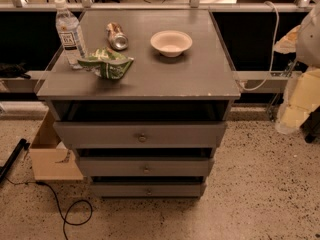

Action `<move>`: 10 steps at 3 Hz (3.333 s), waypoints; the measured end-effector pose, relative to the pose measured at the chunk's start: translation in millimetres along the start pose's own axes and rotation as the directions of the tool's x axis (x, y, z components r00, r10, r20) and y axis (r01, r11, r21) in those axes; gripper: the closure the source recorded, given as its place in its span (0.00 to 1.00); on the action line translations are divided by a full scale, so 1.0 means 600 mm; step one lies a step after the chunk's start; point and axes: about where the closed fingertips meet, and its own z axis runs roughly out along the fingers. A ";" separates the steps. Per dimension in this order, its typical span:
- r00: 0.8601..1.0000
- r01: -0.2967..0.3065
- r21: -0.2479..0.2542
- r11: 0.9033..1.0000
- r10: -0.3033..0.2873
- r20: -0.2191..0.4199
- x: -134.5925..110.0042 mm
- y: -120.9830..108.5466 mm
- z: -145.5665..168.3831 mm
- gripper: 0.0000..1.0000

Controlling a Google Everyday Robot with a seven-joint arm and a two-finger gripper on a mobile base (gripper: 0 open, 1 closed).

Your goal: Open bottom drawer

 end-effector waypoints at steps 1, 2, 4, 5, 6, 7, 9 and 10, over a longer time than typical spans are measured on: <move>1.000 0.000 0.001 1.000 0.000 0.007 -0.001 -0.004 0.001 0.00; 0.998 -0.039 -0.050 0.998 0.041 0.048 0.010 -0.002 0.046 0.00; 0.933 -0.228 -0.258 0.939 0.287 0.219 0.067 0.028 0.190 0.00; 0.815 -0.340 -0.368 0.865 0.467 0.343 0.107 0.057 0.238 0.00; 0.747 -0.364 -0.418 0.833 0.529 0.403 0.099 0.060 0.229 0.00; 0.747 -0.364 -0.418 0.833 0.528 0.403 0.099 0.060 0.229 0.00; 0.717 -0.409 -0.384 0.828 0.552 0.426 0.129 0.097 0.266 0.00; 0.684 -0.510 -0.323 0.797 0.604 0.409 0.173 0.157 0.292 0.00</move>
Offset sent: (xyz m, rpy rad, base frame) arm 0.0213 -0.0079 -0.0901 0.2119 0.1536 -0.0537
